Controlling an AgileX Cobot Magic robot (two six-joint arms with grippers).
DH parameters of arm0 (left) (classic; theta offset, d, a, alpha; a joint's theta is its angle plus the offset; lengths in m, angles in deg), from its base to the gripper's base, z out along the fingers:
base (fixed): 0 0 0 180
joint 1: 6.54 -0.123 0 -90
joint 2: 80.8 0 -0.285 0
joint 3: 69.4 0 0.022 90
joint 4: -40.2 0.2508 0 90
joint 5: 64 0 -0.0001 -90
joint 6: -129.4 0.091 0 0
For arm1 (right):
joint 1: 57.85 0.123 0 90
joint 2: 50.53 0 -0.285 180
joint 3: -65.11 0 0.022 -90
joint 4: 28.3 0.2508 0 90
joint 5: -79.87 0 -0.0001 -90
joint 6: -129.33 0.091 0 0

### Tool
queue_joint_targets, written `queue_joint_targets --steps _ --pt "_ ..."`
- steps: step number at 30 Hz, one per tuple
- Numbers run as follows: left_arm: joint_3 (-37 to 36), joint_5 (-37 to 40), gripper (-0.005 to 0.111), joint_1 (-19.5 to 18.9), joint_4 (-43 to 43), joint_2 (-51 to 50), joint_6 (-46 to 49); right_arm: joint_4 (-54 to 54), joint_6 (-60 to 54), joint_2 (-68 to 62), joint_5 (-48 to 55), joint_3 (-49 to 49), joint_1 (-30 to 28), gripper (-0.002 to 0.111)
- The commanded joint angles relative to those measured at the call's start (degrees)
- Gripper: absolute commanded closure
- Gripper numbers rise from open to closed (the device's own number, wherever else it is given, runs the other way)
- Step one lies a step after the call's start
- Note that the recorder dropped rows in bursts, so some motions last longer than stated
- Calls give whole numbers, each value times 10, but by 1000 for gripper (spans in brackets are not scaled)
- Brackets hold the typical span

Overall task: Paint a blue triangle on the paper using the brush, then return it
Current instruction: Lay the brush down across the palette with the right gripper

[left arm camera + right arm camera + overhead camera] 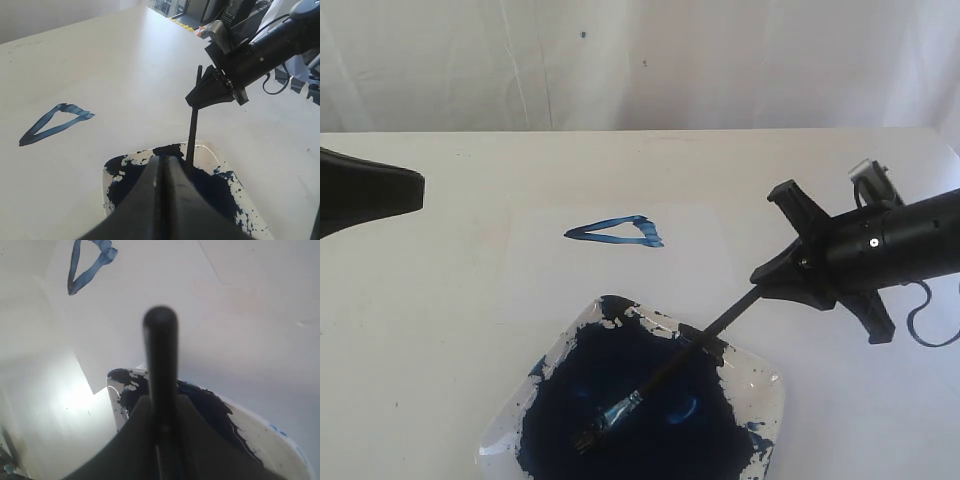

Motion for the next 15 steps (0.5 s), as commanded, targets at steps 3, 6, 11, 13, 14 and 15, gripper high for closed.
queue_joint_targets --steps 3,6,11,13,14,15 --pt "-3 6 107 4 -9 3 -6 28 -15 -35 -6 2 -6 108" --pt "-3 6 107 4 -9 3 -8 40 -15 -48 -6 1 -6 108" --pt "-3 6 107 4 -9 3 -11 43 -15 -55 -21 1 -6 108" --pt "-3 6 107 4 -9 3 -11 43 -15 -55 -29 1 -6 108" --pt "-3 6 107 4 -11 3 -10 43 -15 -55 -32 1 -6 108" --pt "-3 6 107 4 -11 3 -10 43 -15 -55 -33 1 -6 108"
